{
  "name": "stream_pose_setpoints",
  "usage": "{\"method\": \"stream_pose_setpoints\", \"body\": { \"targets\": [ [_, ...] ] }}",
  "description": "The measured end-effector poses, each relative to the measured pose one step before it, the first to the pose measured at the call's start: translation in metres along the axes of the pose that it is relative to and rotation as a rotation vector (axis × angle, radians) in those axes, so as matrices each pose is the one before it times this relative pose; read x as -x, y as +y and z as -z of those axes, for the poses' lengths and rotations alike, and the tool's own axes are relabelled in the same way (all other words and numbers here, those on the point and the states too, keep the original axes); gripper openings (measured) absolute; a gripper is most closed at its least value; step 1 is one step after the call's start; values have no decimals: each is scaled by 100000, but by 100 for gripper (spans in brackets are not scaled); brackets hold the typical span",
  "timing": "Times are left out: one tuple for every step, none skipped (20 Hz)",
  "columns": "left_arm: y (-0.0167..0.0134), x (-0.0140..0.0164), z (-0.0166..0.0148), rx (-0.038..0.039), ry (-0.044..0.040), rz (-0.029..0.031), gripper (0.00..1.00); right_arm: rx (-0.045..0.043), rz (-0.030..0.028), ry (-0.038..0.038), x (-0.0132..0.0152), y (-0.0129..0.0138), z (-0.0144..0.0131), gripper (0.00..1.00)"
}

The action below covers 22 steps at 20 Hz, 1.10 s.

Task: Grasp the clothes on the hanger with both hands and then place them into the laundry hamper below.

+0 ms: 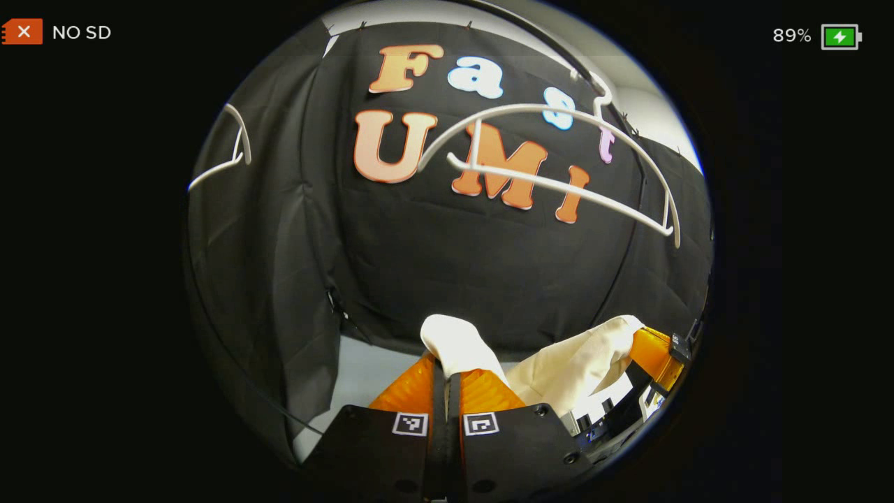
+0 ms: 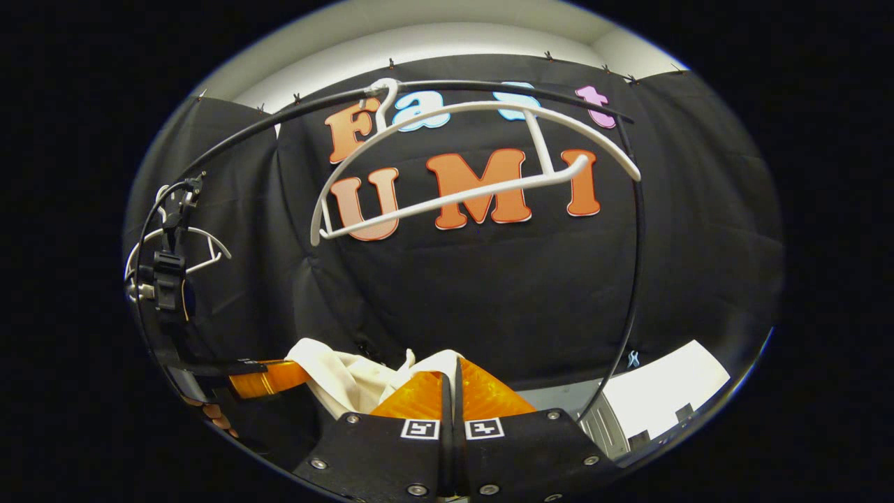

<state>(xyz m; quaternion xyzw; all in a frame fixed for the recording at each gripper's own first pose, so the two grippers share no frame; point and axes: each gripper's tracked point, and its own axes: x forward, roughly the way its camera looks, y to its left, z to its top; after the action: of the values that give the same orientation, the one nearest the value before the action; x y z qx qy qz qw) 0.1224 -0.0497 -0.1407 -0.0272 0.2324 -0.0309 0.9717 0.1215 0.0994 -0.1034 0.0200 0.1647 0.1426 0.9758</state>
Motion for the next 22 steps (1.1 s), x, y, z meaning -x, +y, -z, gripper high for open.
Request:
{"method": "stream_pose_setpoints", "body": {
  "targets": [
    [89, -319, 891, -428, 2064, -90, 3, -58, 1085, 1944, -748, 442, 1338, 0],
    [42, -325, 1027, -427, 2135, -207, 3, -227, 972, 1792, -321, -343, 940, 0],
    [149, -350, 755, -133, 1995, -177, 3, -383, 738, 1737, -342, -369, 876, 0],
    [67, -425, 451, 226, 1521, 33, 3, -585, 767, 1292, -436, -366, 734, 0],
    [106, -268, 453, 400, 1376, 153, 3, -309, 476, 967, -150, -235, 511, 0],
    [98, -172, 579, 159, 871, 274, 3, 1, 670, 639, -16, -60, 373, 0],
    [71, -197, 427, -137, 820, 282, 3, 241, 549, 522, 245, 34, 301, 0],
    [69, -212, 56, -260, 618, 233, 3, 127, 601, 489, -64, -142, 271, 0],
    [-127, -369, -127, -407, 435, 445, 3, -39, 569, 302, -305, -386, 90, 0],
    [-26, -230, -26, -510, 516, 275, 3, 62, 549, 595, -307, -204, 212, 0],
    [-210, -293, 282, -465, 780, 486, 3, 451, 518, 1190, -459, -176, 317, 0],
    [-145, -151, 398, -201, 996, 272, 3, 498, 596, 1108, -288, -108, 330, 0],
    [-157, -100, 413, -112, 1067, 380, 3, 493, 626, 895, 120, -49, 420, 0],
    [-59, -85, 478, -193, 1246, -25, 3, 493, 559, 613, -22, 4, 274, 0],
    [180, -186, 476, -432, 1414, -292, 3, 433, 588, 1059, -112, -58, 495, 1],
    [135, -142, 203, -479, 1333, -854, 3, 592, 638, 1291, -388, -72, 379, 2],
    [48, -224, 169, -302, 879, -407, 3, 651, 700, 1155, -368, -87, 279, 4],
    [-54, -64, 7, -46, 956, 38, 3, 584, 685, 1290, -337, -166, 441, 4],
    [-189, -124, 323, 94, 669, 561, 4, 255, -23, 1273, -242, 38, 370, 6],
    [131, -48, 32, -269, 170, -858, 5, 87, 75, 1434, -11, 73, 568, 6],
    [249, 131, 76, -644, 188, -450, 7, 86, 408, 1402, -15, -18, 550, 7],
    [243, 131, -152, -705, -324, -934, 11, 145, 171, 913, -6, -54, 516, 9]
  ]
}}
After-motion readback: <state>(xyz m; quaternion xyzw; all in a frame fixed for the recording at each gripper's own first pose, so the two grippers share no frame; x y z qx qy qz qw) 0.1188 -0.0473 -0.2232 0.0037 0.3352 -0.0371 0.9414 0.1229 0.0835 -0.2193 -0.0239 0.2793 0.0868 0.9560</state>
